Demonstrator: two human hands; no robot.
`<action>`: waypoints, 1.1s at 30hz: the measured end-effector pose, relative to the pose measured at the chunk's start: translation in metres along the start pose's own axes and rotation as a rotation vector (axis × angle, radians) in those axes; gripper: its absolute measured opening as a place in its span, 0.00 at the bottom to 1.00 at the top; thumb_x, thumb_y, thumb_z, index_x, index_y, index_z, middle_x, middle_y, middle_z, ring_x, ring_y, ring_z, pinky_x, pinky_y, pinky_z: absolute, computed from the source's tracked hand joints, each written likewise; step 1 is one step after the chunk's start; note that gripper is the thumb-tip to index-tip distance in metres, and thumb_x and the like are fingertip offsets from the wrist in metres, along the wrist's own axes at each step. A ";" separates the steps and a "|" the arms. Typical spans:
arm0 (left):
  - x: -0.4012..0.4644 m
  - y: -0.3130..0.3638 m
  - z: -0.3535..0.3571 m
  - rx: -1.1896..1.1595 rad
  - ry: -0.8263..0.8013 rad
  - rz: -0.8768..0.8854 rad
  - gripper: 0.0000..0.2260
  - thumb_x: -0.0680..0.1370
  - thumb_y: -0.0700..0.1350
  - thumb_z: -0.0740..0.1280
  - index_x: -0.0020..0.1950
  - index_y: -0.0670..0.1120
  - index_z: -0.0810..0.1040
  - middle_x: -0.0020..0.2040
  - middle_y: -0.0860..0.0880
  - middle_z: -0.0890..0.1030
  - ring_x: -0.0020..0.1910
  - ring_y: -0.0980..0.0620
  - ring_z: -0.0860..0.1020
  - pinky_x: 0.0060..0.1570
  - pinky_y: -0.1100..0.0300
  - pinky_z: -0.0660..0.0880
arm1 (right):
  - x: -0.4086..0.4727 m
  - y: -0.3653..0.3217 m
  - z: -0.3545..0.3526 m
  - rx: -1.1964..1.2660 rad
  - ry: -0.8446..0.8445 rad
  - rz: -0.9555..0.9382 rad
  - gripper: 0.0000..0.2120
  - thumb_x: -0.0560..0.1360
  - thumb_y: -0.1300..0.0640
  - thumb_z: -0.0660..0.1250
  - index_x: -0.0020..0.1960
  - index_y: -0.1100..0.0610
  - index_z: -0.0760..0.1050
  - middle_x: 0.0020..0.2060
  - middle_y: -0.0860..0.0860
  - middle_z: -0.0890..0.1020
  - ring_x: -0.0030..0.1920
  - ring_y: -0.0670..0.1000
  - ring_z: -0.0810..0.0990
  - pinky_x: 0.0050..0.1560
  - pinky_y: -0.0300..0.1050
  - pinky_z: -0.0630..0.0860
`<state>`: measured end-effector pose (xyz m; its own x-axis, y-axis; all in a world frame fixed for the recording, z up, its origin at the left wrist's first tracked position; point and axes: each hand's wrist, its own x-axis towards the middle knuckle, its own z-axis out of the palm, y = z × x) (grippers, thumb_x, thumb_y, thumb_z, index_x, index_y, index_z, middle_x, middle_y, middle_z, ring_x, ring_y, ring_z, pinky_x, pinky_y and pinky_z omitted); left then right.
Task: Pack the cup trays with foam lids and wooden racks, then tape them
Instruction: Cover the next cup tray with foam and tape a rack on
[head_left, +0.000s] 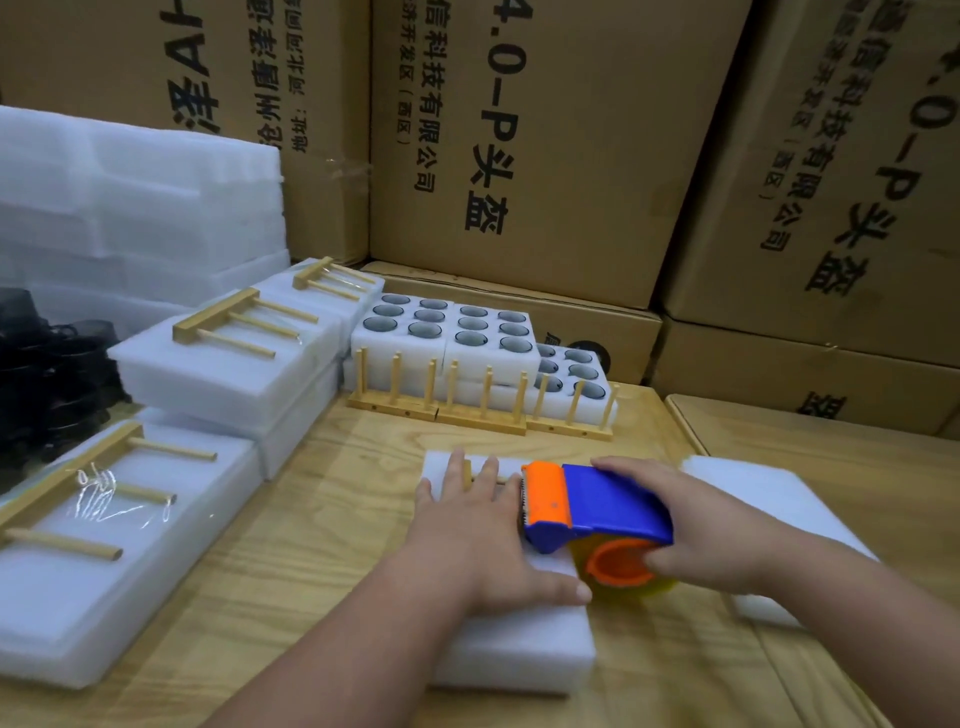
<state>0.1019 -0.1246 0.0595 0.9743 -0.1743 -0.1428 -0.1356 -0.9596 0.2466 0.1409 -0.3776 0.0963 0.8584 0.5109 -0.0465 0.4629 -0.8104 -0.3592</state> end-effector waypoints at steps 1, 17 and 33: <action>0.000 0.002 -0.002 0.010 -0.013 -0.010 0.61 0.60 0.85 0.58 0.84 0.54 0.41 0.84 0.50 0.39 0.79 0.42 0.29 0.76 0.33 0.38 | 0.000 0.000 0.000 -0.004 0.008 -0.002 0.44 0.63 0.47 0.71 0.68 0.17 0.52 0.63 0.18 0.60 0.63 0.25 0.64 0.54 0.25 0.68; -0.024 0.049 0.018 -0.064 0.262 -0.141 0.62 0.66 0.67 0.66 0.66 0.54 0.11 0.83 0.45 0.50 0.82 0.42 0.38 0.74 0.33 0.40 | 0.001 -0.001 0.006 -0.022 0.054 -0.010 0.45 0.64 0.49 0.72 0.66 0.17 0.51 0.65 0.26 0.65 0.62 0.31 0.68 0.53 0.31 0.72; -0.018 0.014 0.007 -0.092 0.286 0.047 0.65 0.57 0.81 0.65 0.79 0.58 0.30 0.83 0.59 0.44 0.82 0.56 0.38 0.80 0.42 0.42 | -0.028 0.001 0.035 0.024 0.164 -0.094 0.44 0.70 0.50 0.70 0.73 0.21 0.50 0.62 0.29 0.63 0.60 0.37 0.72 0.53 0.32 0.73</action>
<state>0.0808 -0.1366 0.0585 0.9803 -0.1361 0.1431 -0.1773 -0.9257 0.3341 0.1096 -0.3831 0.0644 0.8372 0.5286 0.1403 0.5388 -0.7532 -0.3773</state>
